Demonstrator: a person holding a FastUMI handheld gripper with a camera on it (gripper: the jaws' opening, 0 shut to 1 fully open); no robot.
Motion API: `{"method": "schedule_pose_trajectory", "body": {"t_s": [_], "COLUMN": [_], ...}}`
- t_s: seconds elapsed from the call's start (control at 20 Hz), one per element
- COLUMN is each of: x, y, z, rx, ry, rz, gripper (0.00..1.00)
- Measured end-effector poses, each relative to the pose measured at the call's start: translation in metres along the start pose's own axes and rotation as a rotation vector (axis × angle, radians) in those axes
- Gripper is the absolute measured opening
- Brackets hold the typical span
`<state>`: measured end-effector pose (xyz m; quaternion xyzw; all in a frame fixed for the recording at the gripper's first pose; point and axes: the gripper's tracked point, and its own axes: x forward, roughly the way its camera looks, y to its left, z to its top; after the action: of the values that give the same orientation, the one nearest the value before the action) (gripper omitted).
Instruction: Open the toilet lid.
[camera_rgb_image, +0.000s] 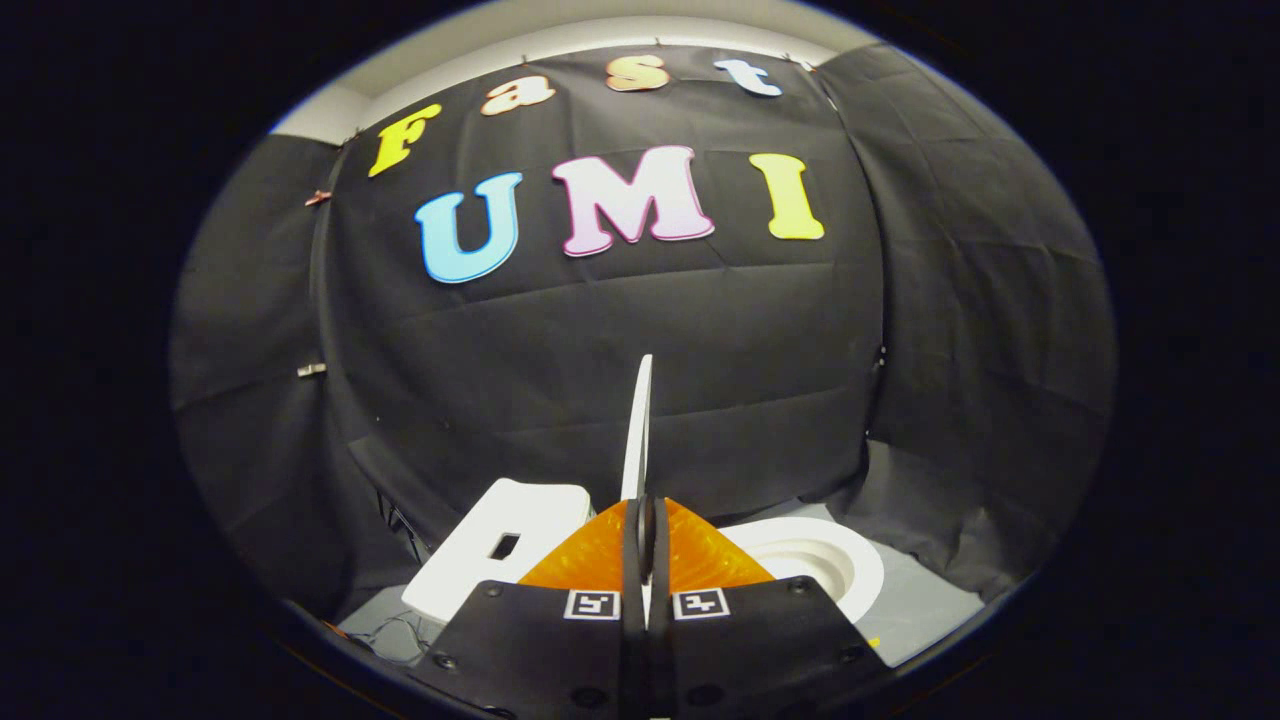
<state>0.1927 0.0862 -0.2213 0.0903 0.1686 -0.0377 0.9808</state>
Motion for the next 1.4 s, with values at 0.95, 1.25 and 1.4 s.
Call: {"method": "schedule_pose_trajectory", "body": {"t_s": [0.95, 1.25, 1.4], "x": [0.001, 0.001, 0.001], "y": [0.104, 0.126, 0.135], "z": [-0.012, -0.016, -0.017], "rx": [-0.210, -0.281, -0.307], "ry": [-0.031, -0.014, -0.008], "rz": [0.058, 0.070, 0.078], "gripper": [0.05, 0.05, 0.05]}}
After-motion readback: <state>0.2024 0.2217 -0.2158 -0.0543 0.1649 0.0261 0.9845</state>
